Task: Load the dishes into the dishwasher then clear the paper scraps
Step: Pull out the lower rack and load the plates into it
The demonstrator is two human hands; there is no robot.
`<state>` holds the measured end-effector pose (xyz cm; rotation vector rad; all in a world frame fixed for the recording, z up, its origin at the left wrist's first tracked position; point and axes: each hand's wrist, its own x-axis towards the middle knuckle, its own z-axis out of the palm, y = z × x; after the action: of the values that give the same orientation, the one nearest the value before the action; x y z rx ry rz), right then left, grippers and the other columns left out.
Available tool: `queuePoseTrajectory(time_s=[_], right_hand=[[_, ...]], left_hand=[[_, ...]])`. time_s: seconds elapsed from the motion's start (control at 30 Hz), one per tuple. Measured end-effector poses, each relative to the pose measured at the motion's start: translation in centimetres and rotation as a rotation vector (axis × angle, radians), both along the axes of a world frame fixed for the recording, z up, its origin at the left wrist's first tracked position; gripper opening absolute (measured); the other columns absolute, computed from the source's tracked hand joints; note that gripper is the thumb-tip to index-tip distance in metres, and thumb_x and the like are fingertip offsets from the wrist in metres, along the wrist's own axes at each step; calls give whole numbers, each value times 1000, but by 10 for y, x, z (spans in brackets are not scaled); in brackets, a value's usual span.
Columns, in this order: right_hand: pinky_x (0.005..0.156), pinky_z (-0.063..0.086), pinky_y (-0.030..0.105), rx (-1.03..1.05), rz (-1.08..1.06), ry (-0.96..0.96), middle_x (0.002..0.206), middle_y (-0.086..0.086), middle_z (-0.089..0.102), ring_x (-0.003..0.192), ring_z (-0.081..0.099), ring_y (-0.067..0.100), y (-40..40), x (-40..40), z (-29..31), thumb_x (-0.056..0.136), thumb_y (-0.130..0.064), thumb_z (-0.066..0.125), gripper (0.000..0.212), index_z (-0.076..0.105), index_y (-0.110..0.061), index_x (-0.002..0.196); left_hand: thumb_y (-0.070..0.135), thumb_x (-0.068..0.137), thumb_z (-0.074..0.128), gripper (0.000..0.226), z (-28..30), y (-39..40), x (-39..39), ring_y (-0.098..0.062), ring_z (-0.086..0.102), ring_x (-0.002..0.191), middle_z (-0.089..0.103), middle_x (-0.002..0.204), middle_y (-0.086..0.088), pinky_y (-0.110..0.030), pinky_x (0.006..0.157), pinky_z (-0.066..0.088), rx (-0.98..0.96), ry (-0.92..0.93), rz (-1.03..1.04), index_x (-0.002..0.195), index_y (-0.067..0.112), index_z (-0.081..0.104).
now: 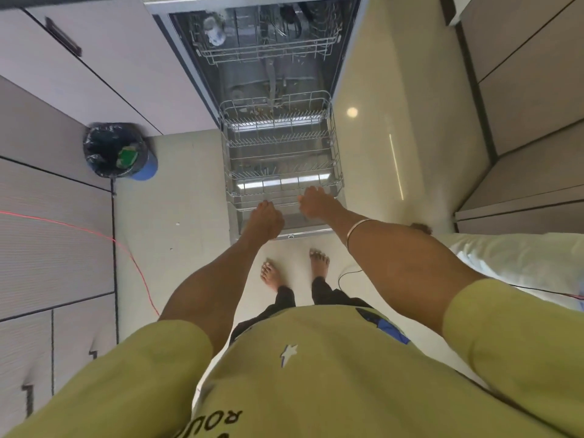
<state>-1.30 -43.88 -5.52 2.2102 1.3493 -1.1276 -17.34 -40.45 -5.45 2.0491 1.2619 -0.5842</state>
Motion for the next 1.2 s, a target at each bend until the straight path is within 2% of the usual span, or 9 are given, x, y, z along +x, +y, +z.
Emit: queuePoseTrajectory(time_s=[0.13, 0.3, 0.57, 0.8, 0.87, 0.93, 1.03, 1.1, 1.2], right_hand=[[118, 19, 53, 3, 31, 6, 159, 12, 24, 147, 18, 35, 5, 1, 3, 101, -32, 36, 54, 34, -11, 150], [117, 21, 58, -28, 120, -28, 159, 16, 22, 146, 19, 39, 11, 0, 10, 101, -32, 31, 54, 34, -12, 150], [114, 29, 52, 49, 229, -26, 156, 16, 30, 143, 28, 37, 36, -16, 16, 103, -33, 31, 52, 35, -14, 151], [112, 30, 57, 27, 372, -46, 149, 17, 40, 137, 35, 40, 66, -60, 45, 100, -31, 30, 50, 45, -9, 142], [112, 29, 58, 25, 395, -47, 150, 18, 38, 137, 33, 39, 80, -77, 35, 98, -32, 28, 54, 44, -6, 143], [111, 30, 59, 54, 391, -14, 151, 19, 37, 139, 32, 39, 109, -91, -12, 97, -32, 28, 55, 42, -6, 143], [112, 29, 59, 85, 401, -39, 154, 18, 35, 142, 29, 39, 120, -142, 22, 94, -39, 26, 62, 37, -9, 147], [112, 30, 56, 105, 392, 11, 151, 15, 36, 140, 31, 38, 123, -183, 59, 101, -35, 30, 53, 40, -6, 144], [113, 30, 52, 158, 345, 56, 150, 18, 36, 139, 33, 38, 141, -238, 72, 102, -28, 34, 47, 43, -6, 142]], left_hand=[[18, 101, 32, 40, 4, 5, -3, -38, 48, 120, 50, 128, -26, -49, 104, 41, 14, -36, 48, 125, -11, 47], [21, 102, 29, 47, 13, 8, -11, -39, 42, 130, 44, 139, -29, -50, 109, 38, 17, -9, 98, 133, -12, 42], [21, 104, 28, 48, 27, 11, -27, -38, 37, 137, 39, 147, -27, -49, 114, 32, 79, -51, 184, 138, -10, 40], [18, 104, 27, 46, 36, 27, -62, -39, 38, 135, 38, 148, -26, -50, 113, 32, 160, -76, 340, 141, -7, 37], [17, 105, 27, 46, 40, 36, -80, -39, 34, 138, 37, 150, -26, -49, 114, 29, 188, -62, 354, 142, -8, 36], [19, 104, 28, 46, 38, 49, -105, -39, 34, 138, 38, 148, -26, -48, 115, 29, 196, -71, 386, 139, -9, 40], [20, 104, 27, 47, 32, 67, -155, -38, 35, 137, 37, 148, -26, -46, 113, 30, 242, -74, 422, 138, -9, 40], [21, 104, 26, 48, 36, 78, -190, -37, 33, 139, 34, 151, -25, -45, 114, 28, 252, -64, 445, 140, -9, 37], [20, 105, 25, 47, 42, 99, -246, -37, 34, 139, 36, 150, -25, -44, 114, 28, 315, -51, 453, 139, -9, 39]])
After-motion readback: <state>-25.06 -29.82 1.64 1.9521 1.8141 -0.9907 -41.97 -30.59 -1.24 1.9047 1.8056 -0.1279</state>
